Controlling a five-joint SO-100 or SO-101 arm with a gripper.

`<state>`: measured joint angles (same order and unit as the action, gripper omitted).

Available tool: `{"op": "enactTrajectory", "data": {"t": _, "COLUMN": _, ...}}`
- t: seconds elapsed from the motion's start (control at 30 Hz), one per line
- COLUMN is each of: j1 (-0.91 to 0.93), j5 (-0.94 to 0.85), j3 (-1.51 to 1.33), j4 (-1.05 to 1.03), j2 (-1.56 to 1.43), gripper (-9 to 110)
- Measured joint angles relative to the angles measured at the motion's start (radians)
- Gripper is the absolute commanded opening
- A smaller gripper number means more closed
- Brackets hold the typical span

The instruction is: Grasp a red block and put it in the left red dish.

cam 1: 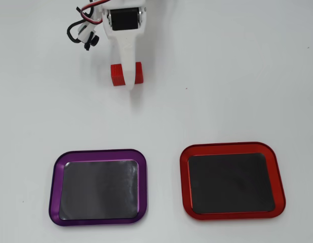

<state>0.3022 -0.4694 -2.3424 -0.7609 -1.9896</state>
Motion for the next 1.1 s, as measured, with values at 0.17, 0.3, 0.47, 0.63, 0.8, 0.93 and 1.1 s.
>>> {"op": "enactTrajectory", "data": {"t": 0.17, "j1": 0.000, "j5": 0.000, "j3": 0.011, "j4": 0.002, "j2": 0.115, "gripper": 34}}
{"op": "enactTrajectory", "data": {"t": 0.3, "j1": 0.000, "j5": 0.000, "j3": 0.064, "j4": -0.018, "j2": 0.235, "gripper": 34}}
{"op": "enactTrajectory", "data": {"t": 0.47, "j1": 0.000, "j5": 0.000, "j3": 0.147, "j4": -0.069, "j2": 0.311, "gripper": 33}}
{"op": "enactTrajectory", "data": {"t": 0.63, "j1": -0.002, "j5": 0.000, "j3": 0.160, "j4": -0.074, "j2": 0.322, "gripper": 21}}
{"op": "enactTrajectory", "data": {"t": 0.8, "j1": -0.003, "j5": 0.000, "j3": 0.160, "j4": -0.074, "j2": 0.322, "gripper": 3}}
{"op": "enactTrajectory", "data": {"t": 0.93, "j1": -0.009, "j5": 0.000, "j3": 0.163, "j4": -0.072, "j2": 0.314, "gripper": 0}}
{"op": "enactTrajectory", "data": {"t": 1.1, "j1": -0.011, "j5": 0.026, "j3": 0.167, "j4": -0.115, "j2": 0.224, "gripper": -1}}
